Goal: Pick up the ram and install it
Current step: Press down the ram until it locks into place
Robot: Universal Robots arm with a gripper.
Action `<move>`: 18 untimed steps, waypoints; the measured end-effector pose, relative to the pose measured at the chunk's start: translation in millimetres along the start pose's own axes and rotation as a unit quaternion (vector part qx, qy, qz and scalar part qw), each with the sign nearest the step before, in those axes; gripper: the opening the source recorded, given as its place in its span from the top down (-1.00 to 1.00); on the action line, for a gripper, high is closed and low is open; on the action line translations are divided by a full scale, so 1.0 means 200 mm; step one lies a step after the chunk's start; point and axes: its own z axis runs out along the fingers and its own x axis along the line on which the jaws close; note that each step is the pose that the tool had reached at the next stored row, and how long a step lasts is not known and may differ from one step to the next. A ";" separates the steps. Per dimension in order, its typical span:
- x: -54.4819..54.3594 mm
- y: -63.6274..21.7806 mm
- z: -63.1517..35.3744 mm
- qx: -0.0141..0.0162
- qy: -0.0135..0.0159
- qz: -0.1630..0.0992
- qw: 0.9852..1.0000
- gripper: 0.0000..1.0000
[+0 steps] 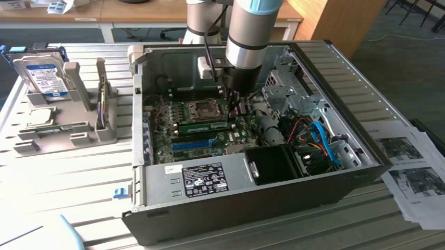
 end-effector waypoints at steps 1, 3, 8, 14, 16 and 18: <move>0.00 0.000 0.001 0.000 0.000 0.000 1.000 0.81; 0.00 0.000 0.002 0.000 0.000 0.000 1.000 0.81; 0.00 0.000 0.004 0.000 0.000 0.000 1.000 0.81; 0.00 0.000 0.010 0.000 0.000 0.000 1.000 0.81; 0.00 0.000 0.011 0.000 0.000 0.000 1.000 0.81; 0.00 0.000 0.011 0.000 0.000 0.000 1.000 0.81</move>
